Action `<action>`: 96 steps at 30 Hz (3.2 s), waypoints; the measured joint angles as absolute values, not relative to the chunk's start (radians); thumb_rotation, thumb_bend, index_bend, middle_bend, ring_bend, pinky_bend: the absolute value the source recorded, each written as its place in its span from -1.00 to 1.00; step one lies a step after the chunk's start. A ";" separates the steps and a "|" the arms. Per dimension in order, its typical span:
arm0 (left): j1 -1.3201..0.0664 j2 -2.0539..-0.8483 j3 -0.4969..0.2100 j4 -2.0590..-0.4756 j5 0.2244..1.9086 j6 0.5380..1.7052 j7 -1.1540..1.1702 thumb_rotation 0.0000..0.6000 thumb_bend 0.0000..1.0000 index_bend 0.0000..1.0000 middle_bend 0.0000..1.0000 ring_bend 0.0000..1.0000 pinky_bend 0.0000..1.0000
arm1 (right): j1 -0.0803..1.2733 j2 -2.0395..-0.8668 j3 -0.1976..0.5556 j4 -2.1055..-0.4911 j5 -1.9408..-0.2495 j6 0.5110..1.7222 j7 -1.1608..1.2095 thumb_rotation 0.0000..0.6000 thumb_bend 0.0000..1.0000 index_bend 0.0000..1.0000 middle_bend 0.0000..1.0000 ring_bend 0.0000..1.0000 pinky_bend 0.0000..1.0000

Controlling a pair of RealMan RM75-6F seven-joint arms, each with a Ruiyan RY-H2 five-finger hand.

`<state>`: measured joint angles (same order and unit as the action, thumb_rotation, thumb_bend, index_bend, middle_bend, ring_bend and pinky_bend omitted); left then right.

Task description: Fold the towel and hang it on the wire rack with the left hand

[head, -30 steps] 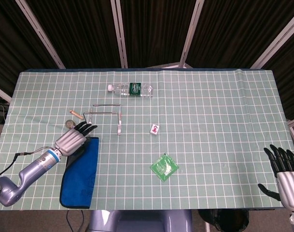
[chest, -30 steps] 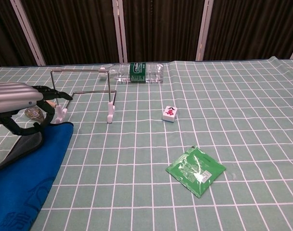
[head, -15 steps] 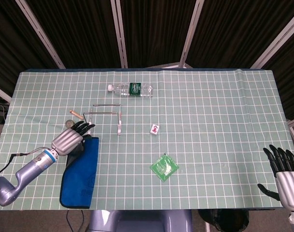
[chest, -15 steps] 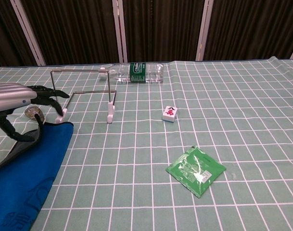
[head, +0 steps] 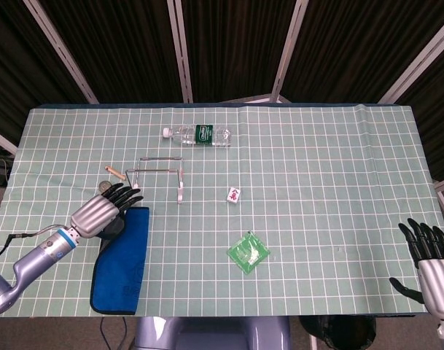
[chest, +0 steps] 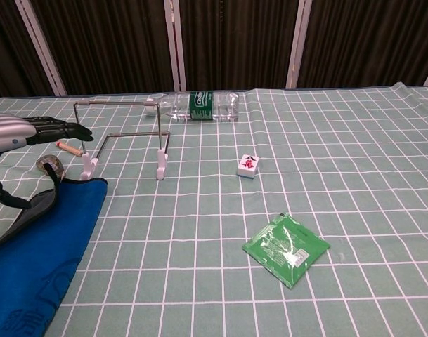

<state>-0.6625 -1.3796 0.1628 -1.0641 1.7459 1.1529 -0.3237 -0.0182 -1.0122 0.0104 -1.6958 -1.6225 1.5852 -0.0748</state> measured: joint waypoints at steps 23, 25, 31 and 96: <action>-0.666 -1.376 0.207 -1.300 1.808 1.140 -0.447 1.00 -0.75 -0.99 -1.00 -1.00 -1.00 | -0.032 -0.996 0.000 -1.701 -1.662 1.621 -0.048 1.00 -1.00 -1.00 -1.00 -1.00 -1.00; -0.669 -1.387 0.210 -1.305 1.794 1.113 -0.471 1.00 -0.75 -0.99 -1.00 -1.00 -1.00 | -0.031 -0.995 0.001 -1.700 -1.661 1.621 -0.045 1.00 -1.00 -1.00 -1.00 -1.00 -1.00; -0.669 -1.403 0.220 -1.289 1.746 1.057 -0.561 1.00 -0.75 -0.99 -1.00 -1.00 -1.00 | -0.030 -0.995 0.002 -1.699 -1.659 1.617 -0.043 1.00 -1.00 -1.00 -1.00 -1.00 -1.00; -0.779 -1.466 -0.009 -1.173 1.409 0.728 -0.008 1.00 -0.10 -0.35 0.92 0.90 1.00 | -0.014 -1.001 0.014 -1.693 -1.612 1.572 -0.044 1.00 -1.00 -1.00 -1.00 -1.00 -1.00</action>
<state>-0.7786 -1.4664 -0.0093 -1.1733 1.4091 0.7280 -0.0081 -0.0139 -1.0007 0.0138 -1.6932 -1.6120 1.5718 -0.0444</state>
